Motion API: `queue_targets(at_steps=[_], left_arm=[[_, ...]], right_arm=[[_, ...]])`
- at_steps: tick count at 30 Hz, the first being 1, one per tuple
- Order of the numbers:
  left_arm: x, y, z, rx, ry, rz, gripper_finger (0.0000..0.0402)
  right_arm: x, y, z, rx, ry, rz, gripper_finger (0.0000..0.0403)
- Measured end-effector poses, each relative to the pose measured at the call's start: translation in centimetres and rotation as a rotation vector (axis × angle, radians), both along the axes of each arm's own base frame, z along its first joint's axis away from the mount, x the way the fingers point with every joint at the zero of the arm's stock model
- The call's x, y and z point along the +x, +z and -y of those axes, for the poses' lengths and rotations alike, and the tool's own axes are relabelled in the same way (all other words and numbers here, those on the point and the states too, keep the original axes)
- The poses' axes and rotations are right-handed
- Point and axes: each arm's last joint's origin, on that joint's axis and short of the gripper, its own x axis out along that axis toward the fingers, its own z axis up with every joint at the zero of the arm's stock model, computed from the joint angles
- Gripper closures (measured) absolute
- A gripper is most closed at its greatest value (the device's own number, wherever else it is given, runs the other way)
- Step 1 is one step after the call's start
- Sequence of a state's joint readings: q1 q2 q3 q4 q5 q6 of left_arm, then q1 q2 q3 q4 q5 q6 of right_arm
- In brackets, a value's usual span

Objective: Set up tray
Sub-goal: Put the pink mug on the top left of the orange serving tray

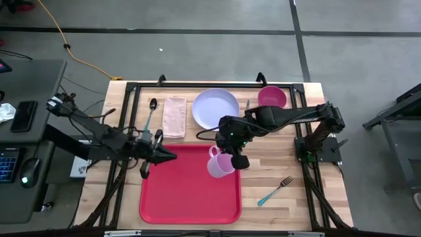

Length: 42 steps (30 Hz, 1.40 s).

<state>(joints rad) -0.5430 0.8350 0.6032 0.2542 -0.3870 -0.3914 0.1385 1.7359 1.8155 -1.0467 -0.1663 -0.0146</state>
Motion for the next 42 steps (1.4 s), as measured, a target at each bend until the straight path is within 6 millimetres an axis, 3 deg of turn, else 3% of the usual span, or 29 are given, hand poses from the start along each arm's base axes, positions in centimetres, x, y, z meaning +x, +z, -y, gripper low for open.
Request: queue_targets(at_steps=[9,24,30,42], left_arm=[[3.1,1.6,1.4,0.032,-0.009,-0.085,0.0353],[10.5,0.6,-1.0,-0.071,-0.263,-0.239,0.0353],[11.7,-0.1,-1.2,-0.062,-0.254,-0.269,0.0353],[12.1,-0.6,-1.0,-0.057,-0.246,-0.282,0.0353]], right_arm=[[0.7,-0.7,-2.6,-0.005,0.082,-0.015,0.0403],[0.6,-0.5,-4.0,-0.038,0.166,0.030,0.0403],[0.7,-0.4,-4.5,-0.037,0.179,0.055,0.0403],[0.7,-0.4,-4.5,-0.052,0.188,0.060,0.0403]])
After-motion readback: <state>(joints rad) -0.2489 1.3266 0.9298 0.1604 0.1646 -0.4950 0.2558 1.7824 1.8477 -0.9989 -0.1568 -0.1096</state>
